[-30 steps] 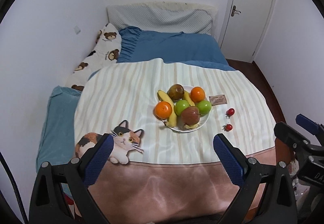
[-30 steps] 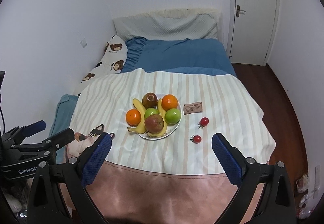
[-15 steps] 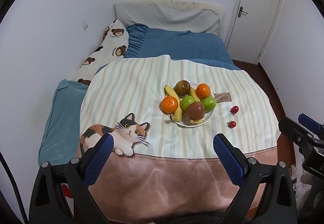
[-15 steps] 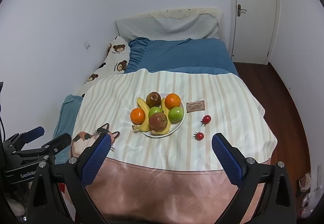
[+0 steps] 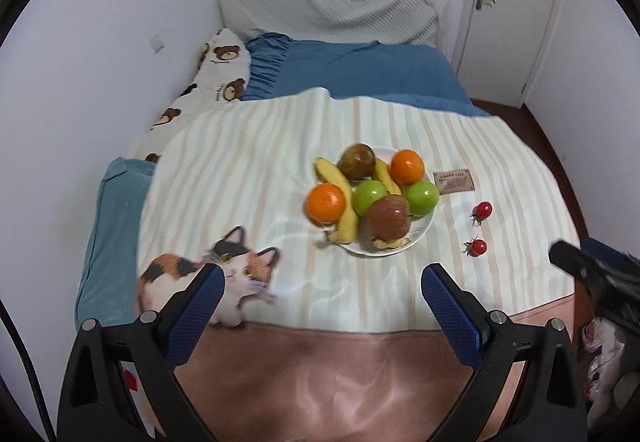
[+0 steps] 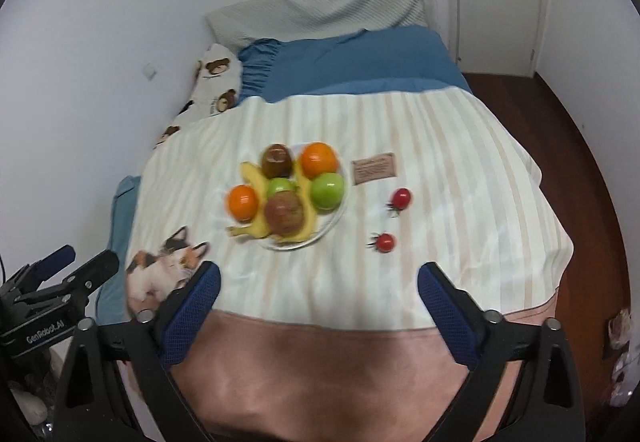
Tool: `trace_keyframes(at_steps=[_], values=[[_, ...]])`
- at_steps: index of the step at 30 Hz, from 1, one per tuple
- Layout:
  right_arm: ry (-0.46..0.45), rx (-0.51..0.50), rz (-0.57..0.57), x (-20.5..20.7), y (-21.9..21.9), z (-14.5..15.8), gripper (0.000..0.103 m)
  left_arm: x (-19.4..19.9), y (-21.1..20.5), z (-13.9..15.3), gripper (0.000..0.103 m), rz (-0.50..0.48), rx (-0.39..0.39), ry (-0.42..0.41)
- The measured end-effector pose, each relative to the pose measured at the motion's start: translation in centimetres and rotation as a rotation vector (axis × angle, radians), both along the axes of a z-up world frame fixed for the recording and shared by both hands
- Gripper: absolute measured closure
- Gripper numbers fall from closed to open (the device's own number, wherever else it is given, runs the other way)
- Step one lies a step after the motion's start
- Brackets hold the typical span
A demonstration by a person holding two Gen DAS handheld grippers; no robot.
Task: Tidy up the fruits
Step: 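Move the right gripper toward the cherry tomatoes on the cloth, then grasp a cherry tomato with the right gripper, then carry the cherry tomato with the right gripper over the white plate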
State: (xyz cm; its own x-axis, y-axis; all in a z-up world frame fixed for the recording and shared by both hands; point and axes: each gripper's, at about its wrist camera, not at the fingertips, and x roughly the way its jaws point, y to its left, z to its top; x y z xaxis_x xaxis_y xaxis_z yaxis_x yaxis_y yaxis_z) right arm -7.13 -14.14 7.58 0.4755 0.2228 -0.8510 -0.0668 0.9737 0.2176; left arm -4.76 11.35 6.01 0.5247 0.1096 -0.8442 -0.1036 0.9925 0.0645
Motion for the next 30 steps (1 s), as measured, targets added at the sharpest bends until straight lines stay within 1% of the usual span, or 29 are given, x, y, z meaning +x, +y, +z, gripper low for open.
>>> trace_keyframes(at_steps=[1, 3, 4, 7, 9, 12, 18, 21, 22, 23, 25, 28, 30], values=[[0.031, -0.009, 0.000, 1.2, -0.8, -1.3, 0.037, 0.7, -0.9, -0.9, 0.002, -0.012, 0.010, 0.005], [0.074, 0.019, -0.011, 3.5, -2.6, -3.6, 0.040, 2.4, -3.1, -3.5, 0.002, -0.046, 0.015, 0.044], [0.083, 0.018, -0.014, 4.6, -3.3, -4.5, 0.043, 3.1, -4.0, -4.6, 0.002, -0.059, 0.016, 0.058], [0.089, -0.001, 0.002, 8.1, -4.5, -6.7, 0.043, 5.0, -6.2, -7.6, 0.002, -0.082, 0.019, 0.117], [0.111, -0.009, 0.027, 10.7, -4.6, -8.7, 0.043, 6.0, -7.6, -10.0, 0.002, -0.077, 0.013, 0.152], [0.147, -0.015, 0.052, 13.4, -4.3, -11.5, 0.043, 7.2, -8.8, -12.6, 0.002, -0.060, -0.017, 0.188], [0.187, -0.035, 0.097, 16.9, -2.8, -16.6, 0.045, 9.0, -10.0, -15.5, 0.002, -0.018, -0.036, 0.221], [0.202, -0.074, 0.116, 17.9, -2.0, -18.8, 0.058, 9.6, -10.1, -16.2, 0.002, 0.001, -0.043, 0.234], [0.213, -0.083, 0.125, 18.1, -1.8, -19.5, 0.071, 9.8, -10.2, -16.4, 0.002, 0.005, -0.046, 0.238], [0.216, -0.090, 0.132, 18.2, -1.7, -20.0, 0.073, 9.9, -10.3, -16.6, 0.002, 0.006, -0.053, 0.242], [0.191, -0.098, 0.153, 17.9, -1.7, -20.1, 0.073, 10.2, -10.5, -16.7, 0.002, 0.001, -0.069, 0.243], [0.168, -0.113, 0.162, 17.0, -2.6, -19.3, 0.073, 10.7, -11.4, -16.9, 0.008, -0.027, -0.104, 0.237], [0.163, -0.112, 0.145, 16.3, -3.9, -18.8, 0.073, 11.0, -12.3, -17.4, 0.012, -0.053, -0.127, 0.256]])
